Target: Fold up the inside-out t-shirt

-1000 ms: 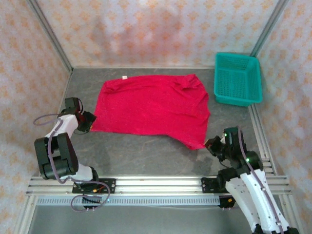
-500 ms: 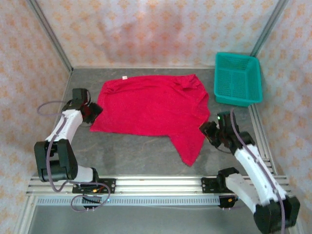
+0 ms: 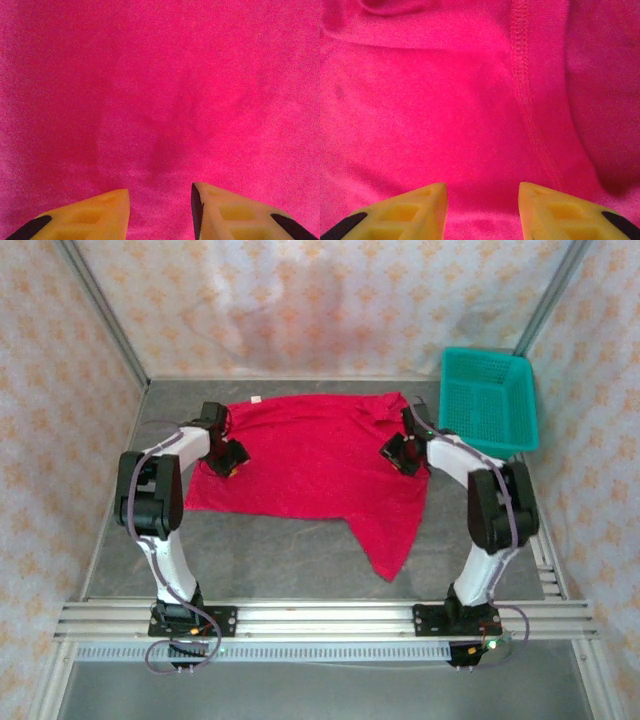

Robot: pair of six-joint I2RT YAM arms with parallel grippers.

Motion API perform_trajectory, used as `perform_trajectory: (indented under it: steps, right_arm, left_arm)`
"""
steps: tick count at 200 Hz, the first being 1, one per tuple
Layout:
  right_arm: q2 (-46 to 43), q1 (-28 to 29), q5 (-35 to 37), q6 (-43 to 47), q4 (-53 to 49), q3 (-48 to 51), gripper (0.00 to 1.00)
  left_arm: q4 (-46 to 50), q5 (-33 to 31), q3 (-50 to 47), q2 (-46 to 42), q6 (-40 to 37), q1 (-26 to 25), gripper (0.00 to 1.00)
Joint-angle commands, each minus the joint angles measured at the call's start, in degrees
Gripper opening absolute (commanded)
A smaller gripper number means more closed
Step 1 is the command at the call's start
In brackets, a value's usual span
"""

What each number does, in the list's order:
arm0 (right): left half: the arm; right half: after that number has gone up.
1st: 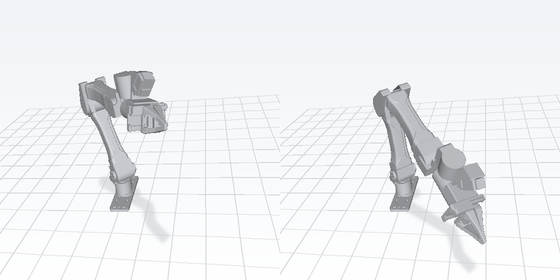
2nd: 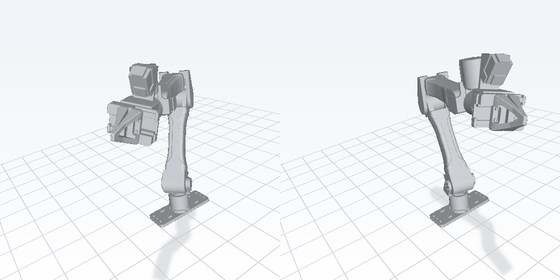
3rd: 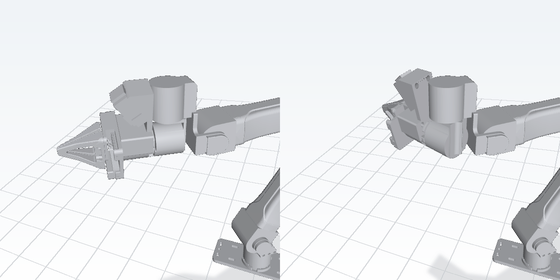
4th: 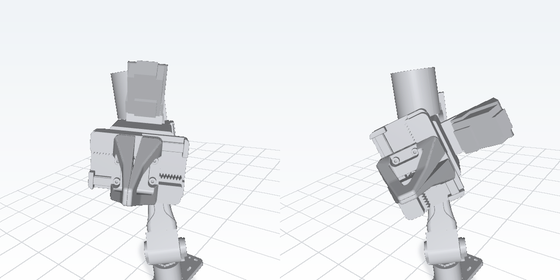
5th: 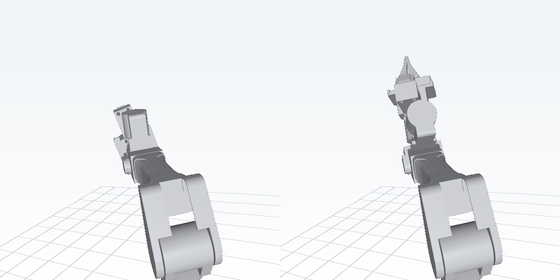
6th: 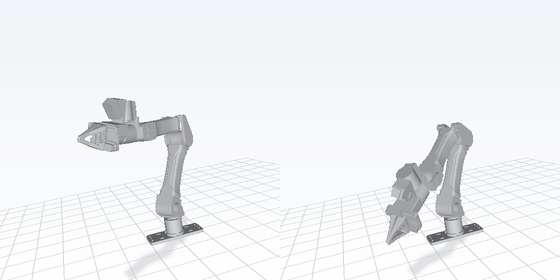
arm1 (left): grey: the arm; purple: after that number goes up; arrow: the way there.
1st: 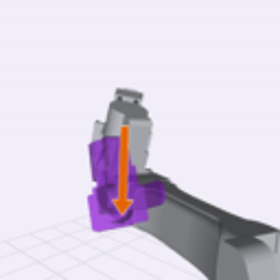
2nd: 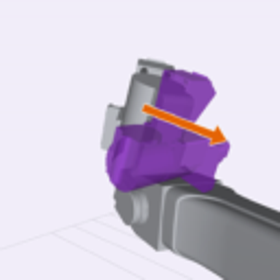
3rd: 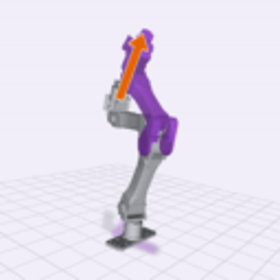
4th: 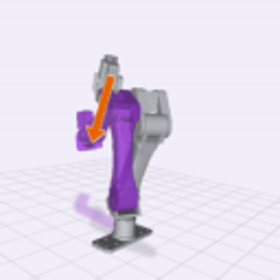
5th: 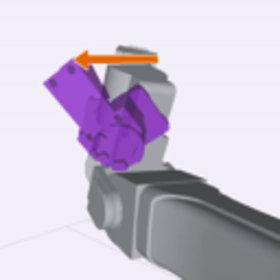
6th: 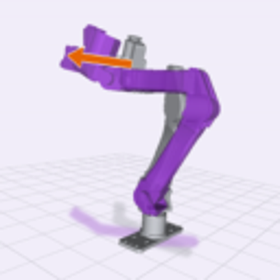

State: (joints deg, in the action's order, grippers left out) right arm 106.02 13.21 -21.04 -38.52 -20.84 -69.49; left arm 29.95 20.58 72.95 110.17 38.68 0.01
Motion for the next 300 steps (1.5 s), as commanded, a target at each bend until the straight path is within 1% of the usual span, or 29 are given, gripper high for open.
perform_trajectory:
  steps: [1, 20, 38, 61, 77, 96, 111, 123, 135, 145, 170, 184, 226, 300]
  right_arm:
    - [4.12, 0.23, -0.5, 2.22, -1.05, -0.62, 0.42]
    - [3.46, 0.17, -0.92, 2.29, 0.37, 3.91, 0.42]
    - [0.32, 0.23, -0.3, 2.4, 1.39, 10.42, 0.42]
    - [-5.36, 0.23, 0.7, 2.15, 2.14, 19.05, 0.42]
    - [-9.51, 0.19, 0.64, 1.52, 3.0, 23.76, 0.42]
    - [-14.51, 0.23, 2.84, 1.9, 0.72, 25.04, 0.42]
    - [-18.24, 0.21, 5.44, 2.85, -1.86, 23.05, 0.42]
    - [-20.09, 0.23, 7.01, 3.57, -3.55, 20.35, 0.42]
    - [-20.93, 0.29, 7.33, 3.96, -4.41, 17.59, 0.42]
    - [-20.94, 0.53, 7.11, 3.93, -4.64, 15.78, 0.42]
    - [-19.84, 1.46, 5.94, 3.55, -4.48, 13.15, 0.42]
    - [-19.13, 1.88, 4.86, 3.37, -4.23, 12.79, 0.42]
    - [-19.26, 2.2, 3.08, 2.87, -2.26, 14.44, 0.42]
    - [-17.6, 3.37, -0.13, 2.4, -0.08, 14.48, 0.42]
  left_arm:
    - [-1.96, -0.33, -4.38, -1.69, 1.35, 2.29, 0.38]
    - [-6.76, 1.73, -13.8, -5.06, 3.6, 4.65, 0.36]
    - [-9.78, 0.75, -22.88, -10.5, 4.43, 4.92, 0.36]
    - [-9.78, -1.42, -32.79, -18.88, 4.83, 4.93, 0.37]
    - [-8.85, -2.11, -37.58, -24.64, 5.27, 4.91, 0.37]
    - [-3.19, -4.28, -36.58, -30.98, 3.49, 4.91, 0.37]
    - [2.03, -7.66, -31.49, -34.83, 1.63, 4.91, 0.38]
    - [4.46, -10.51, -26.68, -36.12, 0.41, 4.91, 0.39]
    - [5.71, -12.4, -21.84, -35.41, -0.25, 4.91, 0.4]
    - [5.98, -12.5, -18.33, -33.43, -0.53, 4.91, 0.41]
    - [4.66, -9.09, -11.8, -25.77, -0.27, 4.86, 0.39]
    - [4.51, -8.44, -9.12, -21.72, -0.27, 4.83, 0.38]
    - [2.65, -6.52, -5.21, -13.89, 0.09, 4.78, 0.37]
    - [1.93, -6.93, -0.19, -6.73, 0.26, 4.38, 0.37]
